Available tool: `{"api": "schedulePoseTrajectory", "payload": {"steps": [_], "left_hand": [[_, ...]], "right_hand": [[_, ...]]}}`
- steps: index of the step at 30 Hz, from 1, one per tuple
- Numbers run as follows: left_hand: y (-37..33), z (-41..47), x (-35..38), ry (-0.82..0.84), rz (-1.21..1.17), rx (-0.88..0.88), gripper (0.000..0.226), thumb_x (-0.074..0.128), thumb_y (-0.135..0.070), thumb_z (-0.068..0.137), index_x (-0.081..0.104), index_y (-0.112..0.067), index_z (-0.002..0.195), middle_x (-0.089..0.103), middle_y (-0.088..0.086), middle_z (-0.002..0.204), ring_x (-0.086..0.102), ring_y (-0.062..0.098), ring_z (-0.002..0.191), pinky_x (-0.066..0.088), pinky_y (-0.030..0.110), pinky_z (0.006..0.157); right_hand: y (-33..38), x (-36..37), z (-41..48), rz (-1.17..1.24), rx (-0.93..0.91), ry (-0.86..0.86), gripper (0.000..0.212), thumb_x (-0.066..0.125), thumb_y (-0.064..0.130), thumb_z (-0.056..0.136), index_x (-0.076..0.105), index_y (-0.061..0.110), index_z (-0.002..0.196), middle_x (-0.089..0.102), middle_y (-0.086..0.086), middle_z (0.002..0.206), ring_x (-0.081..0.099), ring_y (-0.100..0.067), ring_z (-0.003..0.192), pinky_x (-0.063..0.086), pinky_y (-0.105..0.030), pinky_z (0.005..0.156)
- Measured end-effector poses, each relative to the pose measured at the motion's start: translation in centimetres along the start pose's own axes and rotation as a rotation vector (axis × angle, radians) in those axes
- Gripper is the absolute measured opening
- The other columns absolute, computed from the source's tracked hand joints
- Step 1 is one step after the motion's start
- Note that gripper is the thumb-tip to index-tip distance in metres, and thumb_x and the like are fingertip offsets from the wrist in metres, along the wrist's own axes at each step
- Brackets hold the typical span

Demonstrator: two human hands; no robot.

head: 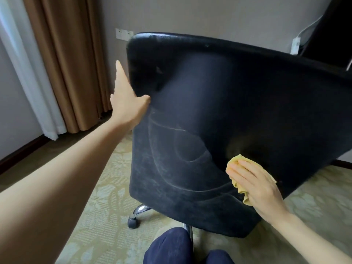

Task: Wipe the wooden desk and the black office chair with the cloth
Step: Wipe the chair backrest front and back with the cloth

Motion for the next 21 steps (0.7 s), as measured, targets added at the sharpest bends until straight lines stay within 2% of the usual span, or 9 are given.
{"api": "schedulePoseTrajectory", "payload": {"steps": [2, 3, 5, 8, 11, 14, 17, 19, 21], "left_hand": [[0.4, -0.4, 0.6, 0.119, -0.247, -0.164, 0.088, 0.059, -0.013, 0.073, 0.017, -0.020, 0.150, 0.045, 0.006, 0.144, 0.050, 0.019, 0.117, 0.046, 0.027, 0.088], [0.6, -0.9, 0.9, 0.150, -0.276, -0.160, 0.079, 0.059, -0.013, 0.070, 0.029, -0.021, 0.143, 0.053, 0.005, 0.134, 0.053, 0.017, 0.113, 0.047, 0.026, 0.086], [1.1, -1.8, 1.3, 0.162, -0.300, -0.117, 0.068, 0.055, -0.013, 0.063, 0.042, -0.022, 0.129, 0.059, 0.000, 0.123, 0.055, 0.016, 0.114, 0.046, 0.036, 0.099], [1.3, -3.1, 1.3, 0.190, -0.334, -0.072, 0.066, 0.051, -0.013, 0.065, 0.043, -0.034, 0.127, 0.055, -0.009, 0.130, 0.049, 0.010, 0.123, 0.037, 0.041, 0.110], [1.6, -3.8, 1.1, 0.208, -0.331, -0.088, 0.062, 0.043, -0.018, 0.093, 0.021, -0.036, 0.149, 0.028, -0.012, 0.155, 0.025, 0.010, 0.142, 0.021, 0.038, 0.118], [2.0, -4.2, 0.9, 0.234, -0.262, -0.064, 0.053, 0.029, -0.024, 0.104, 0.009, -0.034, 0.152, 0.013, -0.017, 0.158, 0.013, 0.004, 0.144, 0.012, 0.036, 0.120], [2.0, -4.4, 0.9, 0.276, -0.263, -0.059, 0.053, 0.029, -0.025, 0.105, 0.006, -0.033, 0.152, 0.010, -0.017, 0.157, 0.012, 0.003, 0.144, 0.012, 0.032, 0.120], [2.2, -4.4, 1.0, 0.298, -0.273, -0.040, 0.055, 0.031, -0.022, 0.104, 0.006, -0.032, 0.152, 0.012, -0.024, 0.152, 0.012, -0.002, 0.140, 0.012, 0.029, 0.119], [2.6, -4.3, 1.1, 0.310, -0.248, 0.012, 0.059, 0.035, -0.017, 0.102, 0.008, -0.031, 0.152, 0.013, -0.030, 0.145, 0.011, -0.009, 0.135, 0.011, 0.025, 0.118]], "right_hand": [[1.9, -0.1, 1.7, 0.190, 0.185, -0.207, 0.033, 0.034, 0.012, 0.101, 0.057, 0.008, 0.124, 0.048, 0.016, 0.135, 0.034, 0.001, 0.133, 0.030, -0.027, 0.112], [3.1, -0.1, 2.6, 0.261, 0.306, -0.307, 0.040, 0.033, 0.005, 0.092, 0.059, 0.008, 0.122, 0.046, 0.020, 0.133, 0.034, 0.005, 0.131, 0.030, -0.023, 0.111], [6.0, -0.3, 4.8, 0.407, 0.494, -0.495, 0.053, 0.032, 0.001, 0.083, 0.061, 0.017, 0.124, 0.048, 0.024, 0.130, 0.042, 0.002, 0.126, 0.037, -0.019, 0.106], [9.5, -1.4, 9.0, 0.618, 0.600, -0.826, 0.054, 0.037, 0.003, 0.093, 0.054, 0.042, 0.126, 0.050, 0.029, 0.128, 0.050, -0.007, 0.123, 0.046, -0.019, 0.095], [10.5, -2.1, 12.9, 0.602, 0.592, -1.050, 0.043, 0.038, -0.008, 0.095, 0.053, 0.019, 0.126, 0.046, 0.005, 0.130, 0.046, 0.002, 0.121, 0.047, -0.025, 0.095], [10.5, -1.4, 15.7, 0.500, 0.410, -0.991, 0.038, 0.041, -0.008, 0.090, 0.047, 0.010, 0.123, 0.041, -0.012, 0.126, 0.043, -0.009, 0.121, 0.038, -0.024, 0.104], [9.5, 1.0, 16.9, 0.370, 0.239, -0.785, 0.031, 0.041, 0.003, 0.090, 0.043, 0.011, 0.120, 0.042, -0.007, 0.128, 0.041, -0.023, 0.119, 0.028, -0.020, 0.110], [8.7, 3.1, 16.5, 0.235, 0.138, -0.668, 0.032, 0.041, 0.002, 0.088, 0.045, 0.011, 0.119, 0.043, -0.004, 0.116, 0.045, -0.022, 0.104, 0.033, -0.021, 0.102], [8.2, 5.3, 15.1, 0.079, -0.052, -0.526, 0.033, 0.043, -0.001, 0.086, 0.051, 0.011, 0.116, 0.044, -0.002, 0.097, 0.043, -0.019, 0.084, 0.041, -0.030, 0.084]]}}
Point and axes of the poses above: each hand's wrist, its own z-axis towards the middle knuckle, its own x-axis out of the palm, y = z × x, the point moved 1 cm from there along z, towards the middle knuckle
